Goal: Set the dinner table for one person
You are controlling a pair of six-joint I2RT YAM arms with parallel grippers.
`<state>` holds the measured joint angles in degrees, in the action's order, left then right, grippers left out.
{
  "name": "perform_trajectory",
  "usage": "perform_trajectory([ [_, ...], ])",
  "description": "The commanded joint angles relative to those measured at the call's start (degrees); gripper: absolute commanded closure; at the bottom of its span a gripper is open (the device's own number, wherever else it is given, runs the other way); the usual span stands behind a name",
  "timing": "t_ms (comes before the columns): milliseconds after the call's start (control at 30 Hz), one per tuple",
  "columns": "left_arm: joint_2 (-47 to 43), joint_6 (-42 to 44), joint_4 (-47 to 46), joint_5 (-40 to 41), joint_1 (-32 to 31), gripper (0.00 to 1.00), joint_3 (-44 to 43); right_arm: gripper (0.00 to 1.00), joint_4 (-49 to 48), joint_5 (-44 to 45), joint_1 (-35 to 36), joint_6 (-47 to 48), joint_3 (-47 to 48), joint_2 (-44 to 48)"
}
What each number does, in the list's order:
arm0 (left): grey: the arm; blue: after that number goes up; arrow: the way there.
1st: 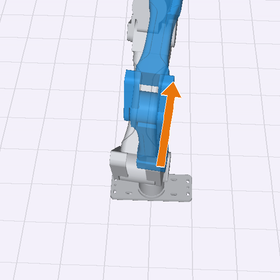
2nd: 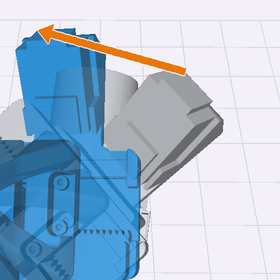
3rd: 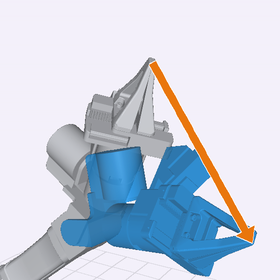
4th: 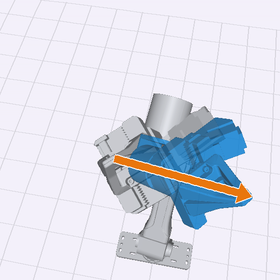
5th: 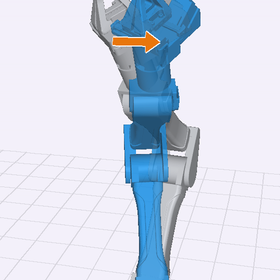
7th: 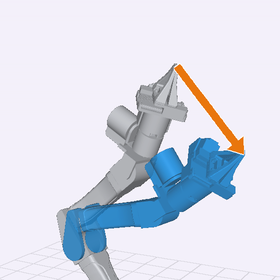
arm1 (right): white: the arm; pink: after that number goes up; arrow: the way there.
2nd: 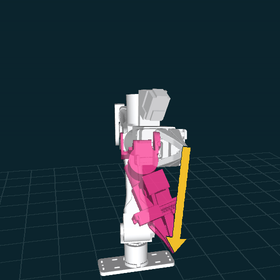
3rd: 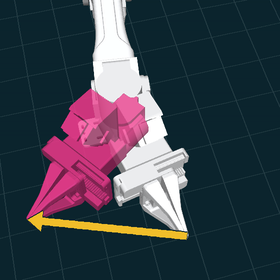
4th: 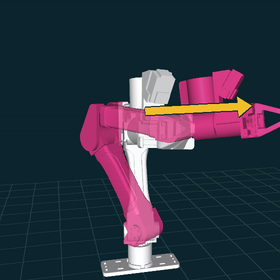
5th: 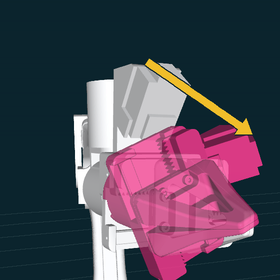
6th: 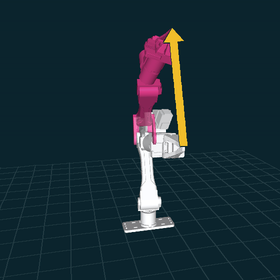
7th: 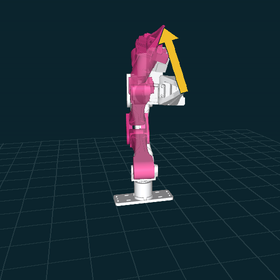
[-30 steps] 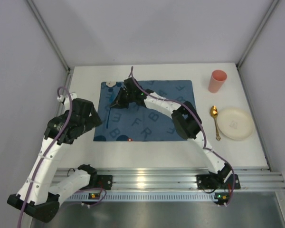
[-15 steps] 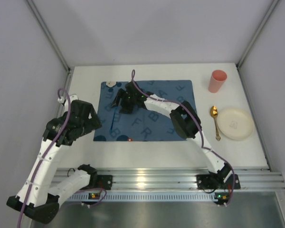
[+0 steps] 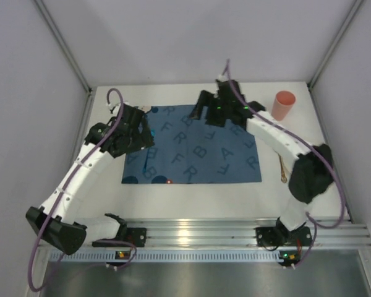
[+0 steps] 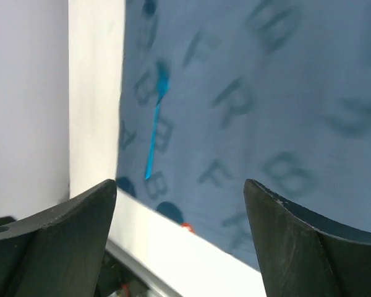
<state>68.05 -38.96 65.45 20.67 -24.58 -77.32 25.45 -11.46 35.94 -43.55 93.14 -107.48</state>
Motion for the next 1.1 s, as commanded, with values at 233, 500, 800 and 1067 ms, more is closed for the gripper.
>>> perform_trajectory([
  [233, 13.0, 0.7, -14.0, -4.9, -9.9, 0.03, -4.4, 0.17, 17.9, 13.0, -25.6, 19.3, -16.3, 16.9],
  [500, 14.6, 2.0, -18.8, -8.5, -10.6, 0.03, -1.5, 0.18, 23.3, 19.4, -33.1, 23.1, -7.7, 8.3],
  [800, 13.5, 2.5, -20.4, -8.5, -10.7, 0.03, 1.2, 0.18, 24.6, 20.5, -38.8, 24.9, 2.8, 3.8],
  [1067, 12.5, 2.3, -20.7, -9.2, -10.7, 0.03, 3.1, 0.2, 13.1, 23.2, -43.3, 16.2, 3.8, 8.8],
])
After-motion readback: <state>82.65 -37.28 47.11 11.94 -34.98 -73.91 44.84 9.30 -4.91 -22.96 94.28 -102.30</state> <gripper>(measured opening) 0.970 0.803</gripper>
